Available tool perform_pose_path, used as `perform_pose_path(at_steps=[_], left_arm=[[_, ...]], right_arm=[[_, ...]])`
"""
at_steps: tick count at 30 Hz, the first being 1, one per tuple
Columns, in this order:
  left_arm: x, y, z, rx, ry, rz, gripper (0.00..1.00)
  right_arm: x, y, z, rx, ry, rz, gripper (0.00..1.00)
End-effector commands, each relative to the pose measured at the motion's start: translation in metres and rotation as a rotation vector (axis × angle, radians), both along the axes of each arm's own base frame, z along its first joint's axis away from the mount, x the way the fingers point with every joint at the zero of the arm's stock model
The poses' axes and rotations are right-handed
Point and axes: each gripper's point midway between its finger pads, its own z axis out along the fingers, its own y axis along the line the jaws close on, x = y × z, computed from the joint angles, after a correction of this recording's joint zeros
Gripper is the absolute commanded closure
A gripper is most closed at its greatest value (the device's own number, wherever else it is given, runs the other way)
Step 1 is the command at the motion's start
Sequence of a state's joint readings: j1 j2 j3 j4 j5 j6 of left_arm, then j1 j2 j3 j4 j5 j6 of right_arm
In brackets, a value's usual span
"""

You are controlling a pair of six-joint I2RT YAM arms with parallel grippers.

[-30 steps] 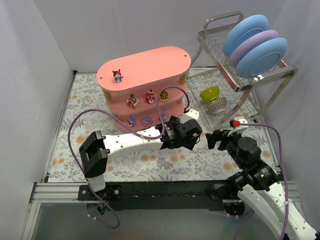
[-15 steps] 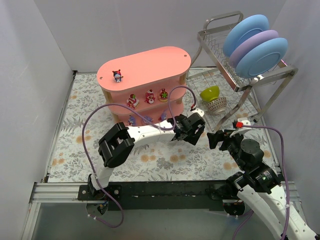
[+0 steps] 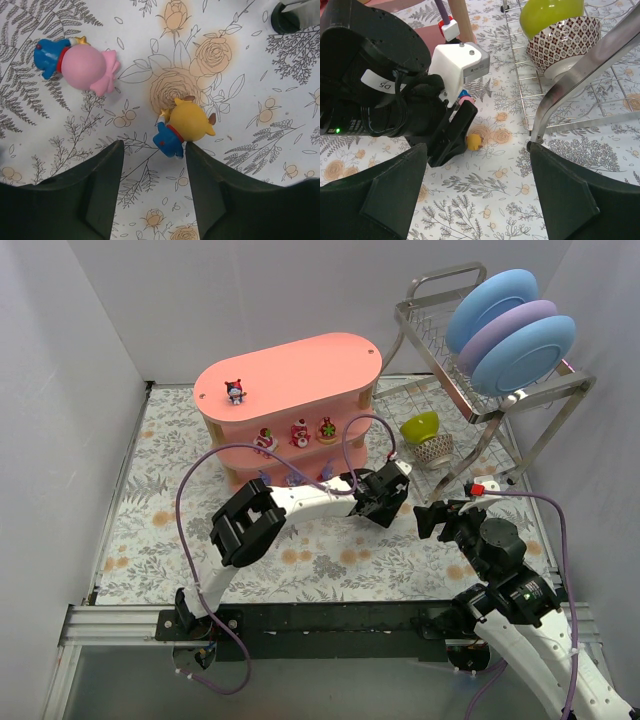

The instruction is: Place and organize the plastic toys onto the shelf

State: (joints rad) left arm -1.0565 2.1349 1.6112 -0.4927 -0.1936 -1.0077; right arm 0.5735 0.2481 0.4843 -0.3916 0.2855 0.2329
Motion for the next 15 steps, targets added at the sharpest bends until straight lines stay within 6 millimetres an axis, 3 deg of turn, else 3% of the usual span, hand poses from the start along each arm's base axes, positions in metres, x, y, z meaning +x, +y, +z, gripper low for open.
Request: perform_pose_path(at_steps=[1, 8, 15], left_arm=[[0.005, -0.02, 0.011, -0.061, 0.0, -0.048, 0.51], [0.003, -0.021, 0.001, -0.051, 0.013, -0.063, 0.67], [0.0, -0.016, -0.001, -0.052, 0.02, -0.053, 0.89]], right_arm=[[0.003, 0.001, 0.01, 0.027, -0.039, -0.006, 0.09], [0.003, 0.002, 0.009, 0.024, -0.037, -0.004, 0.09], [0.003, 0.003, 0.009, 0.023, -0.035, 0.002, 0.09]])
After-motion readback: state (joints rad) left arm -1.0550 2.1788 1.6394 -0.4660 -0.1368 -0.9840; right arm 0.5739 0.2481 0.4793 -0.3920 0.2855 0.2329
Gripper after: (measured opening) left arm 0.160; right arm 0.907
